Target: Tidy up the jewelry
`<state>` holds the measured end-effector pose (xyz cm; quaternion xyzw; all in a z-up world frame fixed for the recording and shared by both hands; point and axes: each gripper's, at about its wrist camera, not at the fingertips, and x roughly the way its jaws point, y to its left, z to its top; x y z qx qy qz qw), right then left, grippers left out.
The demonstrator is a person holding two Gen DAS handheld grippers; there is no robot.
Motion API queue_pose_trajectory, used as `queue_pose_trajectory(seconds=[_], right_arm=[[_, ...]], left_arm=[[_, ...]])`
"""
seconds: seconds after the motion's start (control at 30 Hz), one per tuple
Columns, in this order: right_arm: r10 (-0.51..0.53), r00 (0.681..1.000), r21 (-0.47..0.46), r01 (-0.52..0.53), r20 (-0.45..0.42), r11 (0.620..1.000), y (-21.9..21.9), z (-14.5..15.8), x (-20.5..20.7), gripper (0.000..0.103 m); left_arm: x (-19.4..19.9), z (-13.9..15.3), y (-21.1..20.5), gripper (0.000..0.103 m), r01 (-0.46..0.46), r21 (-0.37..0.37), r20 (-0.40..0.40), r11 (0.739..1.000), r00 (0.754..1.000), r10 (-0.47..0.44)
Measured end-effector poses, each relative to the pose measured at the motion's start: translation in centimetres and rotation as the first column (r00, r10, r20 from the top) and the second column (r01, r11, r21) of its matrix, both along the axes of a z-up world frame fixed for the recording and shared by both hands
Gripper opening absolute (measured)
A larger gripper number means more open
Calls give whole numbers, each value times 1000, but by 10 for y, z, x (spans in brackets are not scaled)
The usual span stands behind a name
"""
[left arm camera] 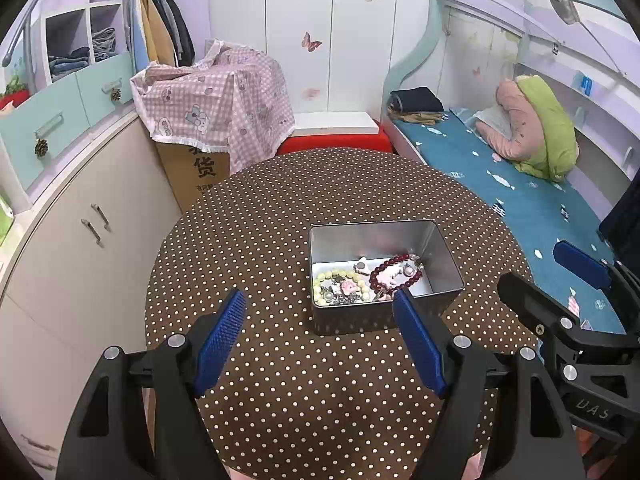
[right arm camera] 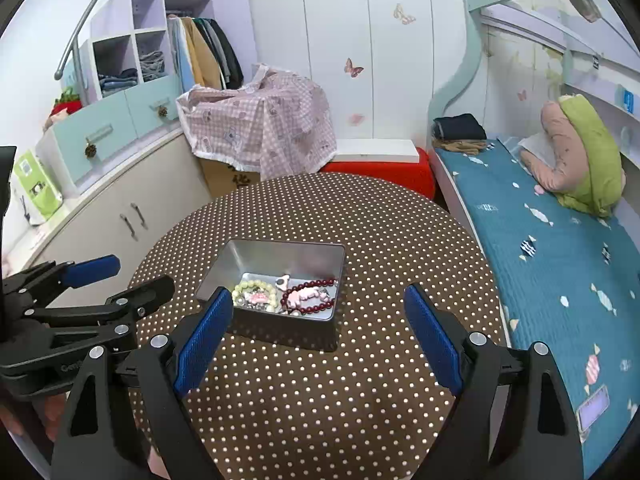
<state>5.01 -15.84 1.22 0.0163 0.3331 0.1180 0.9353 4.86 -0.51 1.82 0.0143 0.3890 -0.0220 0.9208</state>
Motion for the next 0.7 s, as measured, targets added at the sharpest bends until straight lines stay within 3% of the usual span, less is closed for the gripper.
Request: queue_pose_trajectory(seconds=[0.7], right_arm=[[4,1000,11,-4,-11,1000,-4,-3,1,85]], left_arm=[[2,-4,-5,74,3,19,-4,1000,1000,-3]])
